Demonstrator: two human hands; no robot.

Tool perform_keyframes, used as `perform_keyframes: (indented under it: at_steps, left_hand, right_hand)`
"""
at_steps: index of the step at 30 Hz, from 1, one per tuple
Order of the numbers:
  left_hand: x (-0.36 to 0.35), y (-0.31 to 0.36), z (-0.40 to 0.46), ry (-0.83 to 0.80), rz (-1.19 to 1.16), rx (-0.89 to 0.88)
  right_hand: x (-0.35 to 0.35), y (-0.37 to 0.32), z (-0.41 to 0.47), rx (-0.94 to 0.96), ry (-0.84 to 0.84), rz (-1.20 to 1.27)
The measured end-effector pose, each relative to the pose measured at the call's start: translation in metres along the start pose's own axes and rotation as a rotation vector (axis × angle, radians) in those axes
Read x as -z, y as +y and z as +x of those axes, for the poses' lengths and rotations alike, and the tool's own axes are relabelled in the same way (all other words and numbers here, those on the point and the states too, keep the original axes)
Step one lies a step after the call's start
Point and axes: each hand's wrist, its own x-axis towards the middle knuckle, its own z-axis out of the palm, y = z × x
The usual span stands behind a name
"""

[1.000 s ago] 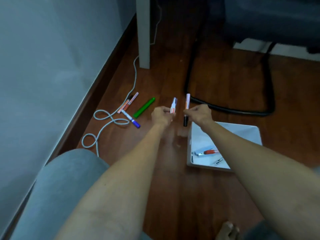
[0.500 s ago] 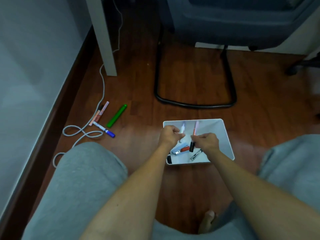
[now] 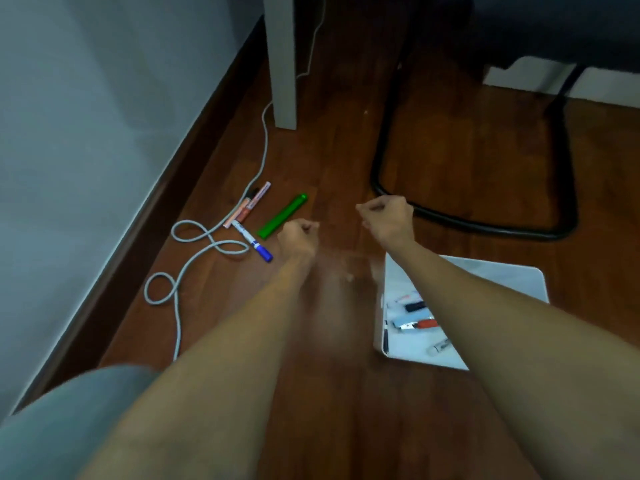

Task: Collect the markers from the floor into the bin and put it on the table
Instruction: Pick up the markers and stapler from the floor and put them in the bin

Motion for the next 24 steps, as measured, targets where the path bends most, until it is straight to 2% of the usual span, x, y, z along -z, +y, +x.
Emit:
perform_keyframes:
  at_steps: [3, 7, 12, 16, 20, 24]
  left_hand:
    - [0.013, -0.024, 0.035, 0.13, -0.094, 0.113]
    - [0.03, -0.055, 0.06, 0.239, -0.065, 0.151]
    - [0.033, -0.091, 0.075, 0.257, -0.036, 0.181]
    - [0.031, -0.12, 0.084, 0.261, -0.12, 0.151]
    - [0.031, -0.124, 0.092, 0.249, -0.113, 0.12]
    - [0.026, -0.116, 0.086, 0.223, -0.047, 0.087]
  right_hand:
    - [-0.053, 0.0, 0.019, 0.024, -0.084, -0.066]
    - [-0.102, 0.001, 0.025, 0.092, -0.185, -0.176]
    - [-0.149, 0.009, 0.032, 0.135, -0.37, -0.331]
    - [-0.181, 0.01, 0.041, 0.204, -0.468, -0.462]
    - [-0.203, 0.013, 0.049, 0.316, -0.481, -0.551]
    - [-0.195, 0.022, 0.037, 0.41, -0.348, -0.613]
